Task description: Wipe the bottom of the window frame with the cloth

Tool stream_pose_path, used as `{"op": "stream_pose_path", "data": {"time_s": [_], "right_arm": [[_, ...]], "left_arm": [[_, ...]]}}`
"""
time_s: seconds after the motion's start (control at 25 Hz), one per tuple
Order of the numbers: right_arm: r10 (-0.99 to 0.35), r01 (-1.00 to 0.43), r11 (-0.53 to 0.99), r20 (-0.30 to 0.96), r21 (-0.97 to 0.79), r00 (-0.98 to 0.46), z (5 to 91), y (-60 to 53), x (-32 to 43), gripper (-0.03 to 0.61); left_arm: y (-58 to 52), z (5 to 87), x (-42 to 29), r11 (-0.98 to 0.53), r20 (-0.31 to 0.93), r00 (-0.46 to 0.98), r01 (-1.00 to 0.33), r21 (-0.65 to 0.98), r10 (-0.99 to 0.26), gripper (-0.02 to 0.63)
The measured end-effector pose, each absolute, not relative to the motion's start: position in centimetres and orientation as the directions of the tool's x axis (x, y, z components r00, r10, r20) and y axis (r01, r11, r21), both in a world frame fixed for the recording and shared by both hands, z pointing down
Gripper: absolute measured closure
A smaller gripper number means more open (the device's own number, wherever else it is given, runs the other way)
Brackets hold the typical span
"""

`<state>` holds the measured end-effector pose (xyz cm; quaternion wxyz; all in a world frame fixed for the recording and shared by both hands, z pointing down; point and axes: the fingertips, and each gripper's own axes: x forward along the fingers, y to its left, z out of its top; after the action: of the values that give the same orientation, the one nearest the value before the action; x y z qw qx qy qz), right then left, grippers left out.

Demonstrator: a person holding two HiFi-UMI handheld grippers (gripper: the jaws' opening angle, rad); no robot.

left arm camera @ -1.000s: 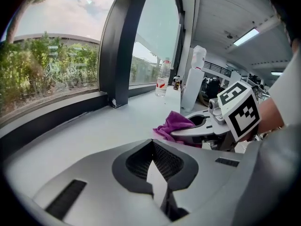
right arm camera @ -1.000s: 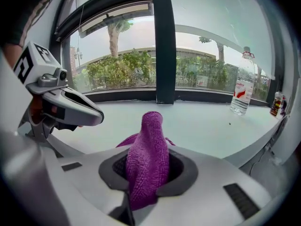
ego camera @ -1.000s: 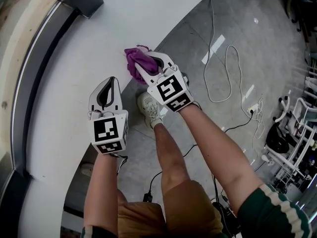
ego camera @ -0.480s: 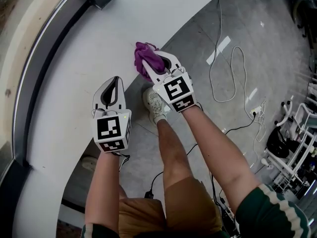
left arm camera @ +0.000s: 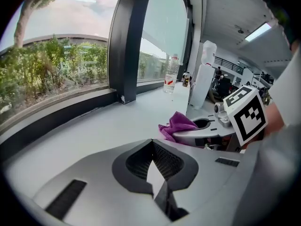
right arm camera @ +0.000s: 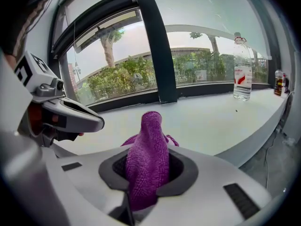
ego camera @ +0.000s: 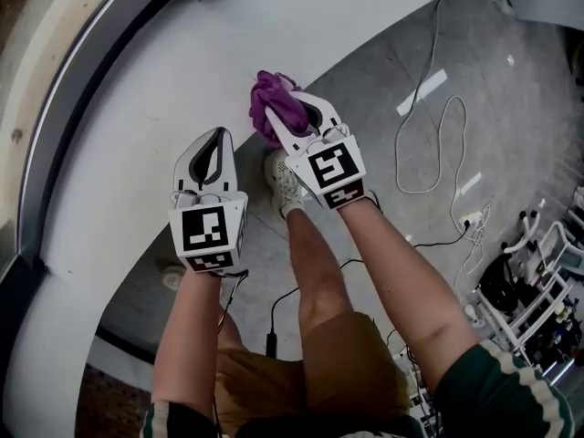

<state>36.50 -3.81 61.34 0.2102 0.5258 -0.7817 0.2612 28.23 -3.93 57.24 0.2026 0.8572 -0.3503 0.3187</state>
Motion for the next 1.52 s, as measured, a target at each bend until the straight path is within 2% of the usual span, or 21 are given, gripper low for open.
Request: {"op": "stream_pose_path", "data": {"time_s": [0.32, 0.64, 1.0, 1.52], "right_arm": [[-0.693, -0.938, 0.301, 0.636, -0.171, -0.338, 61.6, -3.0, 35.0, 0.482], [-0.719, -0.967, 0.223, 0.650, -0.120, -0.247, 61.7, -2.6, 33.9, 0.482], [-0.700, -0.951, 0.272, 0.648, -0.146, -0.300, 62.0, -1.3, 29.0, 0.482], [-0.661, -0.924, 0.346, 0.656, -0.164, -0.365, 62.1, 0.3, 24.1, 0.482]], "left_arm": [[-4.1, 57.5, 27.3, -0.688, 0.663, 0.575, -0.715, 0.123, -0.479, 0.606], [-1.5, 58.0, 22.4, -0.696, 0.675, 0.568, -0.710, 0.112, -0.471, 0.606], [0.2, 58.7, 19.0, -0.624, 0.686, 0.529, -0.769, 0.139, -0.500, 0.606], [-0.9, 56.8, 16.1, -0.595, 0.668, 0.505, -0.795, 0.115, -0.546, 0.606]]}}
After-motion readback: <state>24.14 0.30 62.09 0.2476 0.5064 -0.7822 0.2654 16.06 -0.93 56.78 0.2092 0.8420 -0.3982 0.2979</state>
